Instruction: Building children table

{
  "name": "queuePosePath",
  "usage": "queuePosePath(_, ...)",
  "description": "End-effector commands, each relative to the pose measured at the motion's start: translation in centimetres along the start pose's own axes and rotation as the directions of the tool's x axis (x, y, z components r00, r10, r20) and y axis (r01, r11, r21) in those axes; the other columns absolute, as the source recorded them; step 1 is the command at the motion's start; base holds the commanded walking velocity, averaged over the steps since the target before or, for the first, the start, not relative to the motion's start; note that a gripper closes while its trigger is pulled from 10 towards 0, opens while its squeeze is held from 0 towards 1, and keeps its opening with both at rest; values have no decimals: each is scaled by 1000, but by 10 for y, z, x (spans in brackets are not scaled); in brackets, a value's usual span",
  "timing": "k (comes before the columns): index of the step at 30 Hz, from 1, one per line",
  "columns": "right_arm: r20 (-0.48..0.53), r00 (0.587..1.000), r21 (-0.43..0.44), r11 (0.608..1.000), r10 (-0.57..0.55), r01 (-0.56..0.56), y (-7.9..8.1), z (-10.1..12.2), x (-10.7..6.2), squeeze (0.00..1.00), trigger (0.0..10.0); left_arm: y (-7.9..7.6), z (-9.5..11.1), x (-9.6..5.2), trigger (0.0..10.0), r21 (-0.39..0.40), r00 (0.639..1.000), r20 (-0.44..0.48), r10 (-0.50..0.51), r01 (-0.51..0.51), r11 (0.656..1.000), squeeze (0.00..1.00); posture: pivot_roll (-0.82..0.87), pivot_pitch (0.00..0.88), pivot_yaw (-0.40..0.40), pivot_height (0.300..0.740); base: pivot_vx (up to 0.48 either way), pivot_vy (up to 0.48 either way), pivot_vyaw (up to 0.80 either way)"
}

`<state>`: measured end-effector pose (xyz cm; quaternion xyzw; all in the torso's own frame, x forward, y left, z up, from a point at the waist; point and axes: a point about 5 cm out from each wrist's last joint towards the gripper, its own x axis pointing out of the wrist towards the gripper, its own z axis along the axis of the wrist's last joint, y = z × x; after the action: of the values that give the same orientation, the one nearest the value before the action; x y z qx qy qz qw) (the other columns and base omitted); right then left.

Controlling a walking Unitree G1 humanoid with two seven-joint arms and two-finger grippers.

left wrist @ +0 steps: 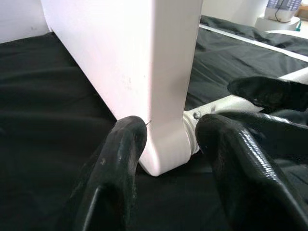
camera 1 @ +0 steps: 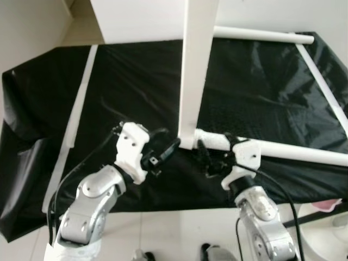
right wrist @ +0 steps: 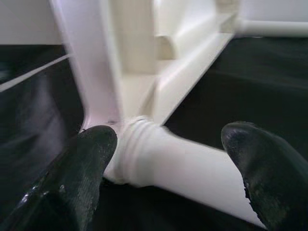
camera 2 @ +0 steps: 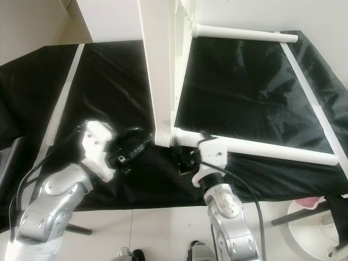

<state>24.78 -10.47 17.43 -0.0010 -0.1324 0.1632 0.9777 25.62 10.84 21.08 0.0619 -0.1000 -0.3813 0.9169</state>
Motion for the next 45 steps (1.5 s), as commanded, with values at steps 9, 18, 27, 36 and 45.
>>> queuePosePath(9, 10, 997, 52, 996, 74, -74, 43, -13, 33, 0, 10000, 24, 17, -16, 10000, 110, 997, 6, 76, -76, 991, 0, 8, 183, 59, 740, 0, 0, 0)
queuePosePath(18, 70, 978, -20, 979, -199, 201, 47, -15, 61, 0, 10000, 18, 20, -25, 10000, 114, 996, -5, 91, -90, 989, 0, 74, 196, 41, 740, 0, 0, 0)
queuePosePath(27, 150, 908, 40, 920, -391, 390, 65, 5, 101, 0, 10000, 9, 18, -31, 10000, 82, 996, -41, 81, -78, 994, 0, 92, 237, 42, 740, 0, 0, 0)
queuePosePath(36, 219, 894, 127, 920, -391, 371, 79, 28, 124, 0, 0, 5, 18, -33, 10000, 69, 996, -61, 63, -59, 996, 0, 103, 240, 49, 740, 0, 0, 0)
queuePosePath(45, 291, 940, 160, 977, -180, 137, 118, 34, 112, 0, 0, 10, 11, -45, 10000, 87, 990, -114, 80, -70, 994, 0, 114, 245, 42, 740, 0, 0, 0)
